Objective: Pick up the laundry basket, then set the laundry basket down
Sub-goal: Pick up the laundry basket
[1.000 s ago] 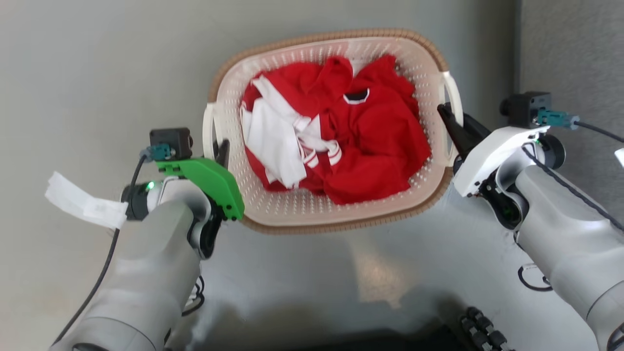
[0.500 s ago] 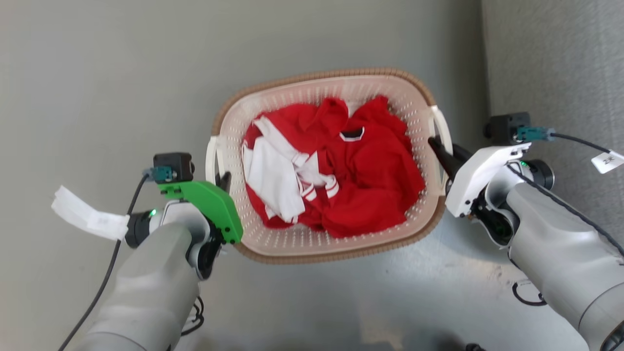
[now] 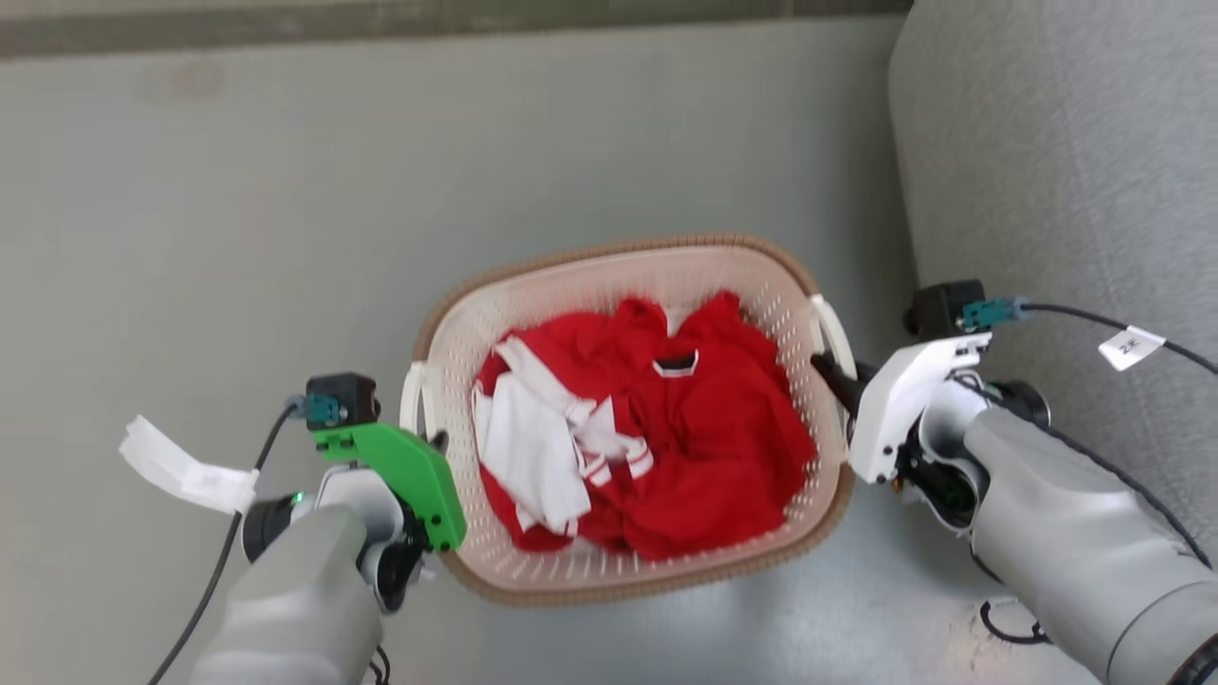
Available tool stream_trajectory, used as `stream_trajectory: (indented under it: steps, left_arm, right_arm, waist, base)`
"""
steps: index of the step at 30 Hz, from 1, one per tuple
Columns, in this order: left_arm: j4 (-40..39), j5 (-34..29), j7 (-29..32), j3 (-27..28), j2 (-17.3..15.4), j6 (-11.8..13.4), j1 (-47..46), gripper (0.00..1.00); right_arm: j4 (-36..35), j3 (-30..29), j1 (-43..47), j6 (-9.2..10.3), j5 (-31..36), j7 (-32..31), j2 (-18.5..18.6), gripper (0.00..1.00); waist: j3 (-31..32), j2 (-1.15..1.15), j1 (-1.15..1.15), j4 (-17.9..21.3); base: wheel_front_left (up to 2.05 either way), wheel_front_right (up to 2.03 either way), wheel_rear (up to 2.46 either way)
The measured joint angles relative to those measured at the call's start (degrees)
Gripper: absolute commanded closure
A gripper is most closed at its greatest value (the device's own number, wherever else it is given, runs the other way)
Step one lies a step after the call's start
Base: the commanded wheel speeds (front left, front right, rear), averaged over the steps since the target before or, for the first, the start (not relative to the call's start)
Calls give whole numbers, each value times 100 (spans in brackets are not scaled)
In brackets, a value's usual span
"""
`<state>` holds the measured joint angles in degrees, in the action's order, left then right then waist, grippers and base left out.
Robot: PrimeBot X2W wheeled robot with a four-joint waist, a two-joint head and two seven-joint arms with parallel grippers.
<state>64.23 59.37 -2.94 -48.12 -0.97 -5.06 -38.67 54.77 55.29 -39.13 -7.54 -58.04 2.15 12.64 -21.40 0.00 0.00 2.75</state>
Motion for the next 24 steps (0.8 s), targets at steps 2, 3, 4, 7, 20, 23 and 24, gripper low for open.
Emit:
stream_trajectory:
  steps: [2, 3, 4, 7, 20, 23, 24]
  left_arm:
    - [32, 34, 119, -29, 1, -4, 69, 100]
    - [49, 47, 181, -45, 2, -13, 114, 100]
    - [74, 48, 238, -55, 3, -29, 168, 100]
    - [143, 109, 411, -111, 3, -57, 358, 100]
    - [159, 404, 896, -230, 9, -124, 769, 100]
    - [147, 417, 949, -231, 8, -124, 770, 100]
    - [146, 424, 954, -233, 8, -124, 770, 100]
  right_arm:
    - [44, 52, 48, 0, -62, -105, -20, 100]
    - [71, 81, 83, 0, -82, -167, -33, 100]
    - [99, 112, 123, 0, -111, -231, -48, 100]
    - [169, 194, 260, 0, -171, -401, -111, 100]
    - [396, 321, 563, 0, -415, -924, -186, 100]
    - [406, 333, 563, 0, -455, -978, -186, 100]
    - [411, 337, 563, 0, -456, -979, -186, 100]
  waist:
    - [157, 0, 0, 9]
    - [235, 0, 0, 15]
    - [315, 0, 0, 21]
    - [550, 0, 0, 43]
    - [1445, 0, 0, 127]
    - [1507, 0, 0, 139]
    - [1515, 0, 0, 142]
  base:
    - [0, 0, 0]
    - [0, 0, 0]
    - [0, 0, 0]
    - [0, 0, 0]
    - [0, 0, 0]
    - [0, 0, 0]
    - [0, 0, 0]
